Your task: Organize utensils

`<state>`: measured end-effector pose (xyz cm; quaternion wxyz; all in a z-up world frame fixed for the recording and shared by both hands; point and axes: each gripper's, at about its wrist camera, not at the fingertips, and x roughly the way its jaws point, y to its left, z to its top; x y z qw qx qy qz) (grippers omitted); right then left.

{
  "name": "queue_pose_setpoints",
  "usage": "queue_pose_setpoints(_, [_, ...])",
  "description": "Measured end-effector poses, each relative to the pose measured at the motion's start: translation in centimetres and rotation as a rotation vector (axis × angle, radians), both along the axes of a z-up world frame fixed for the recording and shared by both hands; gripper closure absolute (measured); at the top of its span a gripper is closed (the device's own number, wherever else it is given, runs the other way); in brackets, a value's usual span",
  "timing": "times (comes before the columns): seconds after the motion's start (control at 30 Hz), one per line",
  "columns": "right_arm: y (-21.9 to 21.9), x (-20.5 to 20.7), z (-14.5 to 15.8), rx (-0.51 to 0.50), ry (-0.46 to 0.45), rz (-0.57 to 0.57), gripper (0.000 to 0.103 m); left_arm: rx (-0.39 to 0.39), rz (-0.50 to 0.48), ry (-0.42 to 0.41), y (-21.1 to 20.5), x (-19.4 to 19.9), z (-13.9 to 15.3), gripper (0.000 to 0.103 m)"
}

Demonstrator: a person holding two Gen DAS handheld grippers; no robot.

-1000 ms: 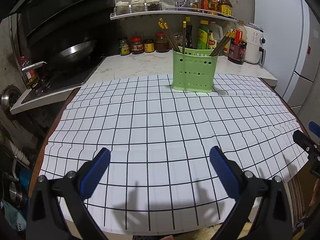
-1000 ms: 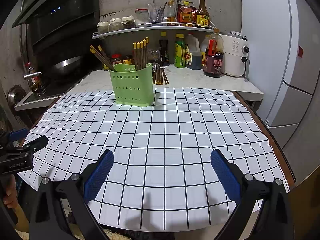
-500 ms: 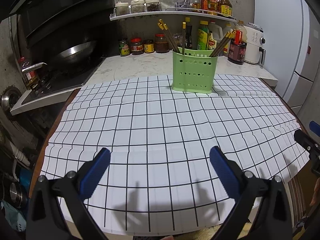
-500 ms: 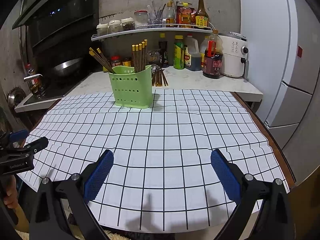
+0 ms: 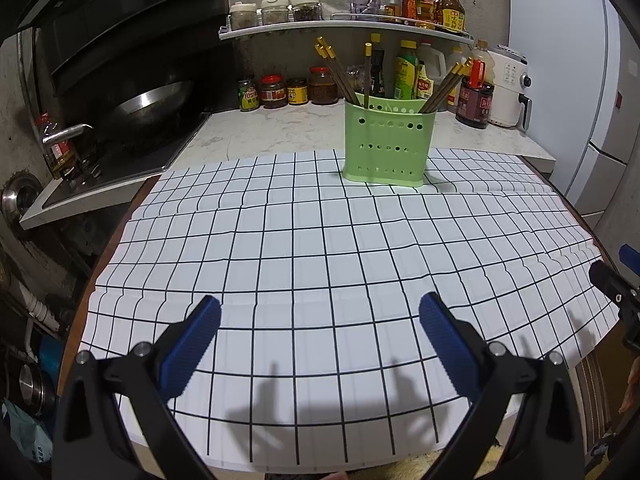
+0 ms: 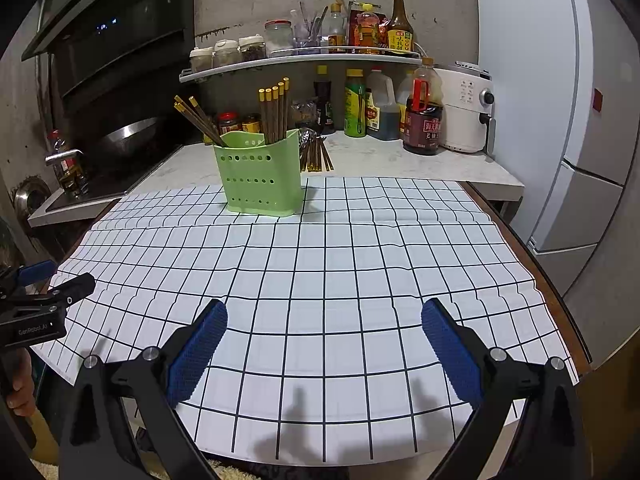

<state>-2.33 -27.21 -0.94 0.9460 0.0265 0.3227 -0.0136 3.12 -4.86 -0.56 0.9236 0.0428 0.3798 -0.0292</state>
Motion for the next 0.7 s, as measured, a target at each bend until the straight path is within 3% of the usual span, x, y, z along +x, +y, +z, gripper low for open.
queue_pose_setpoints(0.7, [0.00,0.01,0.02,0.000,0.003,-0.005,0.006,-0.001,0.006,0.001,0.18,0.04,-0.05,0.006])
